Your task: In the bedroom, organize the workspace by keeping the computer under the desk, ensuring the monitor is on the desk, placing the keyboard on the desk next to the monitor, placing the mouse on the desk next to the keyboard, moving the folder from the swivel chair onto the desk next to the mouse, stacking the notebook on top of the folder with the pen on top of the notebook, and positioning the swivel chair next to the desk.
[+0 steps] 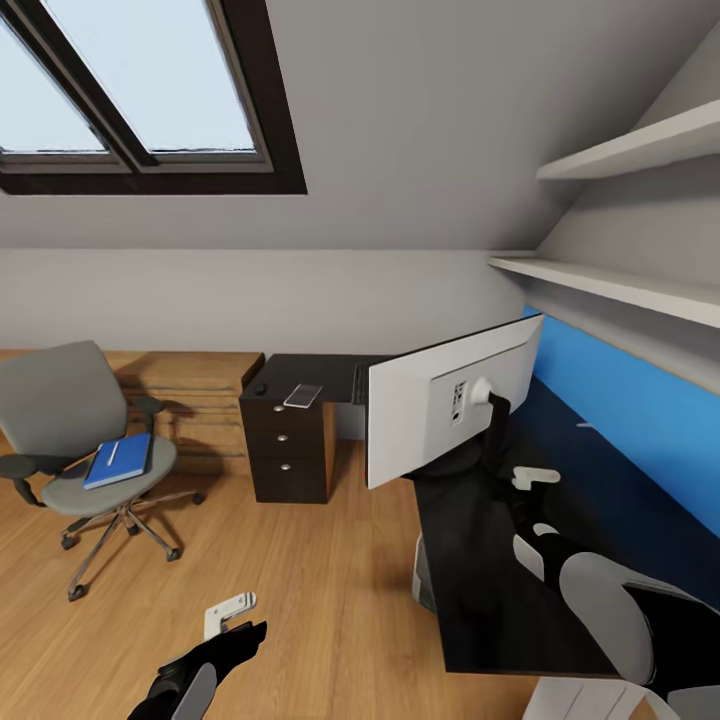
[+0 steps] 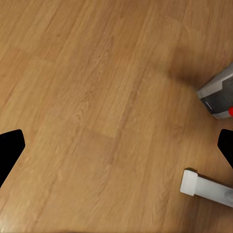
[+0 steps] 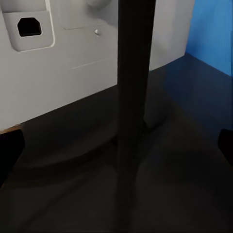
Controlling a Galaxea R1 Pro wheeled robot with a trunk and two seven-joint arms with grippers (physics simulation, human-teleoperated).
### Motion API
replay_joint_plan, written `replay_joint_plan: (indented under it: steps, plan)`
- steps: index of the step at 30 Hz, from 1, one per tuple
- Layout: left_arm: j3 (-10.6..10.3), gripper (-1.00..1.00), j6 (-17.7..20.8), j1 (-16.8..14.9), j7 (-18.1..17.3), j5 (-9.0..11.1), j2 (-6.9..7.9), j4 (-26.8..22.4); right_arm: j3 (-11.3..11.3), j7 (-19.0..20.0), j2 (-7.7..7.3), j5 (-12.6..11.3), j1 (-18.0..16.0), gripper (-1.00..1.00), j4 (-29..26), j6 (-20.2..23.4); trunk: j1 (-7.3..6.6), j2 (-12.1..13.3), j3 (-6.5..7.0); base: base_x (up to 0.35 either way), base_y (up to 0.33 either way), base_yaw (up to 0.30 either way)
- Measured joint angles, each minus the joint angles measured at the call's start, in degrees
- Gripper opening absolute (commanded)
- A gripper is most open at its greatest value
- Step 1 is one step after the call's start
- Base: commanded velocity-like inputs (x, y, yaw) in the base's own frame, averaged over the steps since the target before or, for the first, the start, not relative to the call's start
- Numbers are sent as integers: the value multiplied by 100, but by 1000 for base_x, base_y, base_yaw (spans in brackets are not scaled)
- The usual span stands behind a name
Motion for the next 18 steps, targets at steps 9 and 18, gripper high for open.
replay_joint_plan:
  steps: [9, 18]
  plan:
    - [-6, 100, 0, 0, 0, 0, -8, 0, -9, -182, -2, -18, 0, 100, 0, 2, 198, -361, -162, 0, 0, 0]
    - [-8, 100, 0, 0, 0, 0, -9, 0, 3, -553, 22, -12, 0, 100, -6, -1, 396, -723, -324, 0, 0, 0]
